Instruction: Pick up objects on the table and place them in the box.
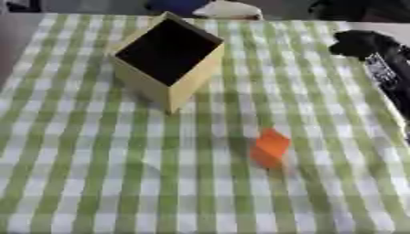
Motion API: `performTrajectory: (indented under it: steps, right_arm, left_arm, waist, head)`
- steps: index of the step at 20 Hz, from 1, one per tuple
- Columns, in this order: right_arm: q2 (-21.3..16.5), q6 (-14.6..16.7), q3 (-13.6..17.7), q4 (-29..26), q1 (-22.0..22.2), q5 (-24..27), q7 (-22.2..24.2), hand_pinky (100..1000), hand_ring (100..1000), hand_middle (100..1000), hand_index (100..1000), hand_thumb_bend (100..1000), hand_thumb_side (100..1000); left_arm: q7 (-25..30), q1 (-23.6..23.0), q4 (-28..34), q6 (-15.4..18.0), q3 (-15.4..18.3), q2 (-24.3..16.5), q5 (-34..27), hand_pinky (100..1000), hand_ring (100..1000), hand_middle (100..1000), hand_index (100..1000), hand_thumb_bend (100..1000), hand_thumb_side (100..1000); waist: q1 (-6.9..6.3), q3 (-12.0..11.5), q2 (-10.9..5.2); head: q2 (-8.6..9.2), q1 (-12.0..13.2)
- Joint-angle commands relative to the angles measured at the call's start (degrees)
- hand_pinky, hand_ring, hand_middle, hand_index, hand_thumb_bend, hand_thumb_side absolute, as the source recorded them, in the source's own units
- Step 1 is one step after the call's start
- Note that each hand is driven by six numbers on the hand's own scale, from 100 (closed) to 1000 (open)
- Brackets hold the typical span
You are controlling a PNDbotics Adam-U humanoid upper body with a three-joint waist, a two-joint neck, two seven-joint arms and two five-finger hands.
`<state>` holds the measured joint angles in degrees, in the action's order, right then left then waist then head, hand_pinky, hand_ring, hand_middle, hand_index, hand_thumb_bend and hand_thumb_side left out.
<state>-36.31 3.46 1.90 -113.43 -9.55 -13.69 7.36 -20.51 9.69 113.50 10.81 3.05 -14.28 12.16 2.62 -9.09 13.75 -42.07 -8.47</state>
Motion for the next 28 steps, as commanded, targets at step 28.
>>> performTrajectory:
  steps: [28]
  right_arm:
    - [-17.26, 2.11, -10.78, -1.17, -6.09, -5.87, 25.03, 889, 892, 840, 932, 299, 668]
  left_arm:
    - [1.00, 0.27, 1.09, -0.16, -0.39, -1.75, -0.50, 710, 590, 612, 686, 461, 730]
  waist:
    - [0.18, -0.79, -0.81]
  head:
    - [-0.60, -1.28]
